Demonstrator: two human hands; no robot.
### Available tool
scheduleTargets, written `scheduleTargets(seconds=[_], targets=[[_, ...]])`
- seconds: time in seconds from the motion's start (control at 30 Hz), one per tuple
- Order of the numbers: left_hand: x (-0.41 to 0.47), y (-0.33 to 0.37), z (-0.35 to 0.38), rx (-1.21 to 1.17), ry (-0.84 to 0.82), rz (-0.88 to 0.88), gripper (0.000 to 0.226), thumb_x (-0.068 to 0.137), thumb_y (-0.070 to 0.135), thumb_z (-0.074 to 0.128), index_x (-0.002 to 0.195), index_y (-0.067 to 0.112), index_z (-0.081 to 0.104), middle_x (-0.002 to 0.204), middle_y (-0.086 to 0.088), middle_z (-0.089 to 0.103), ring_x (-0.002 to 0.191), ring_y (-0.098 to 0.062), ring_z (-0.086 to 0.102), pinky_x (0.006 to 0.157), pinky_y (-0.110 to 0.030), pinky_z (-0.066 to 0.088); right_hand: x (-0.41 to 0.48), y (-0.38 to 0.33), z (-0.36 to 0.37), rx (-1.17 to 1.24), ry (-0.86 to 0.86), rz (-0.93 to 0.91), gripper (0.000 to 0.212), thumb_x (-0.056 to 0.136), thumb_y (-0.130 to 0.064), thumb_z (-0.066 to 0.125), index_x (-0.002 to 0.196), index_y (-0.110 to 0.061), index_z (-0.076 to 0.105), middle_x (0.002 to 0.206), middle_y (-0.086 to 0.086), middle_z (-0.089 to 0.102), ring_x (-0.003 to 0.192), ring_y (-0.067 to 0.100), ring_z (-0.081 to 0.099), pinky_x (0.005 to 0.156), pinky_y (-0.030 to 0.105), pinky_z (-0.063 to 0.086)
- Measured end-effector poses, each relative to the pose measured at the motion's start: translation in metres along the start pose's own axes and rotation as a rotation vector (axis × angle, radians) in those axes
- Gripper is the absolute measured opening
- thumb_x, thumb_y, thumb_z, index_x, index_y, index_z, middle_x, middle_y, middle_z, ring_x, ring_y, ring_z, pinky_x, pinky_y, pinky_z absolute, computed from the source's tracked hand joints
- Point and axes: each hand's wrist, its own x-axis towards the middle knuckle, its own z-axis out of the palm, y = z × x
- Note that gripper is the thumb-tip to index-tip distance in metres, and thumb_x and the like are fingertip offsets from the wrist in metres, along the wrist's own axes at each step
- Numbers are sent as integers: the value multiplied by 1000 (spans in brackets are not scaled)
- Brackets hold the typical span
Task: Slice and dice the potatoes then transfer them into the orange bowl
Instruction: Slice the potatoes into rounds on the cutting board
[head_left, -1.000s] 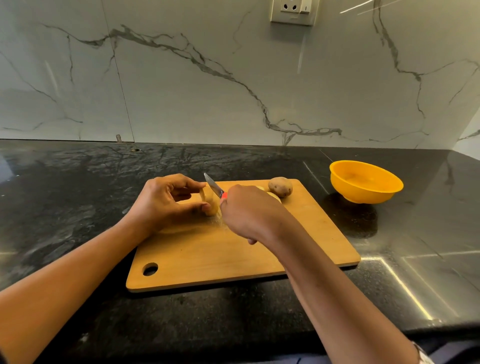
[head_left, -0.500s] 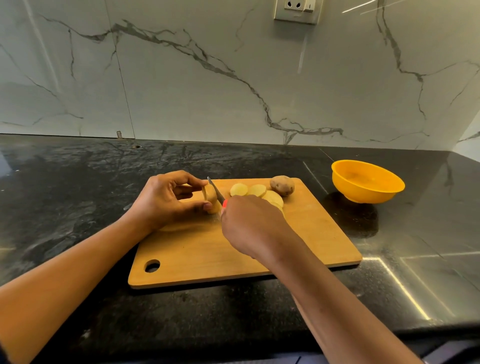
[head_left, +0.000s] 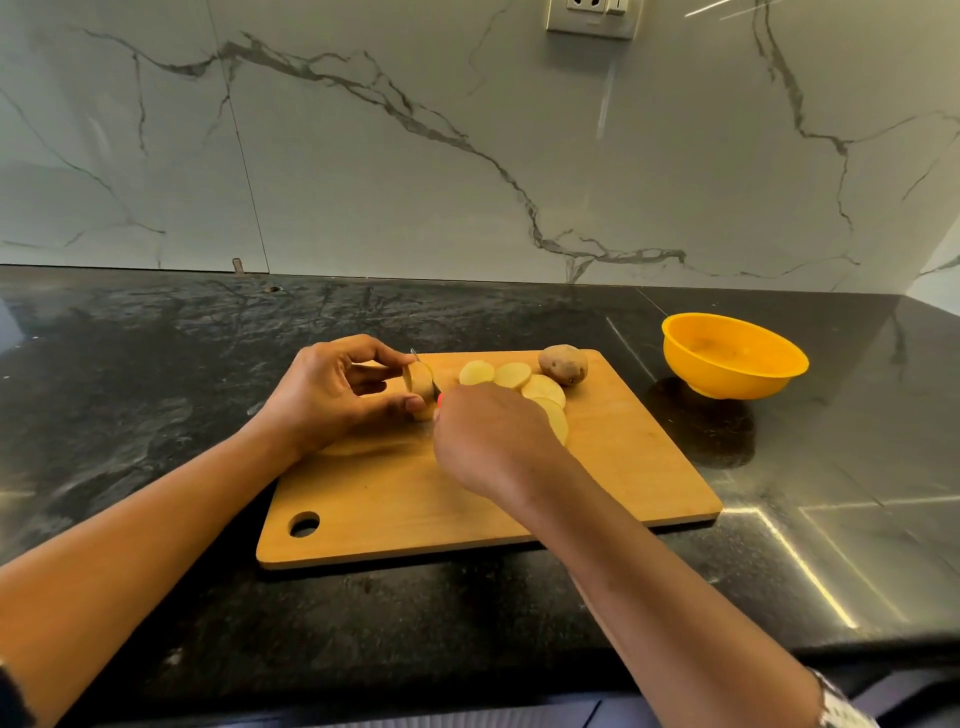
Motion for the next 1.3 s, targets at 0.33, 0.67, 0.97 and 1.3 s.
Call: scheduleTargets(seconds=[0.33,0.67,0.97,1.3], targets=[[2,0,0,-12,-16,-18,49,51,49,75,96,33,65,107,12,67,102,-5,63,81,-13,51,5,0,0,2,-7,-8,25,100,-20,45,118,-10,60,91,3,55,81,17,53,69,29,41],[2,0,0,-4,-14,-8,48,53,48,74,97,31,65,107,12,65,101,-5,63,75,-7,50,9,-3,-1,14,-13,-4,28,102,-23,43,120,-9,58,84,3,51,74,17,54,73,29,49],[2,1,1,12,-12,-7,50,49,53,73,94,34,64,105,16,64,96,1,61,71,-6,49,9,-1,4,33,-40,16,25,102,-22,42,112,-8,60,74,2,49,72,17,53,68,29,47],[2,-1,0,21,5,-42,47,53,48,75,95,32,65,106,13,66,96,0,63,71,-10,51,6,-5,15,-60,-78,43,26,99,-20,47,121,-11,57,118,8,60,104,24,58,74,31,39]])
